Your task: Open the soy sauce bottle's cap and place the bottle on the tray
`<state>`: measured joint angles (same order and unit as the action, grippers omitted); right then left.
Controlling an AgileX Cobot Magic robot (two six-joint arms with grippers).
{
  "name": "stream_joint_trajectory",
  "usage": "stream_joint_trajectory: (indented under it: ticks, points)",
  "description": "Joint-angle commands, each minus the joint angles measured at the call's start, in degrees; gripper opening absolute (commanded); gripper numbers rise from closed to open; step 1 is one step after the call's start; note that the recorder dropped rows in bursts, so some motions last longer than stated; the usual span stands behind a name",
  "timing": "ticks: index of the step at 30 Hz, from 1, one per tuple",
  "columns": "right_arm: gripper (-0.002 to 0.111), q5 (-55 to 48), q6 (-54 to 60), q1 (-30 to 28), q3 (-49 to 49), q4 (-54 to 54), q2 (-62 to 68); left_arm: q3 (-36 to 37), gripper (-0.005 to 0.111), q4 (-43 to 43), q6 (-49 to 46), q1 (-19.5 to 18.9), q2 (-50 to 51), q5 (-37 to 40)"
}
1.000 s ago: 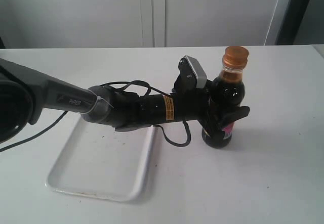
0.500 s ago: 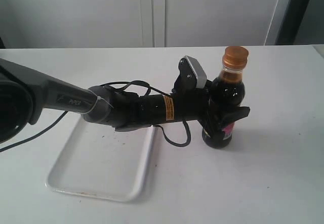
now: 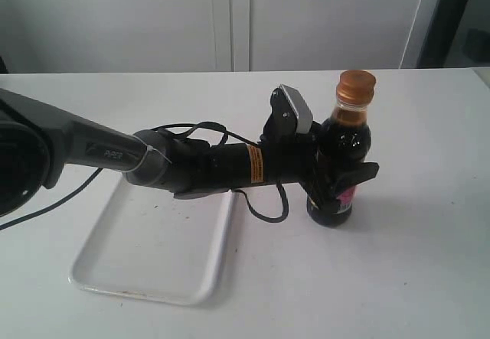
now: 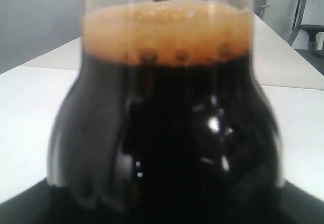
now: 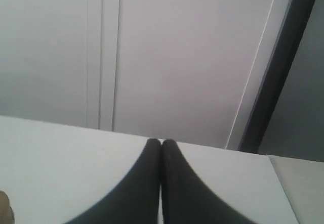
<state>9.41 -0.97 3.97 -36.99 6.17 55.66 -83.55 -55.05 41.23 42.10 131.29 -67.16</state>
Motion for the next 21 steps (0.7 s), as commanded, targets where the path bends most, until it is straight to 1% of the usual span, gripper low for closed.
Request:
stream_joint_trajectory:
  ticks: [1, 5, 9, 12, 21]
  points:
    - [0.000, -2.82, 5.69, 0.25, -2.67, 1.51, 4.36, -0.12, 0.000, -1.02, 0.81, 0.63, -0.57, -1.76]
    - [0.000, -2.78, 10.88, 0.25, -3.28, 2.75, 6.61, -0.12, 0.000, -1.14, 0.81, 0.63, -0.57, -1.76]
    - [0.000, -1.78, 12.22, 0.25, -3.00, 3.44, 8.91, -0.12, 0.000, -1.14, 0.81, 0.63, -0.57, -1.76]
    - [0.000, 0.43, 13.67, 1.13, -1.83, 6.00, 10.73, -0.12, 0.000, -1.14, 0.81, 0.63, -0.57, -1.76]
    - [0.000, 9.81, 17.76, 4.03, 3.81, 6.14, 13.85, -0.12, 0.000, -1.39, 0.81, 0.63, -0.57, -1.76]
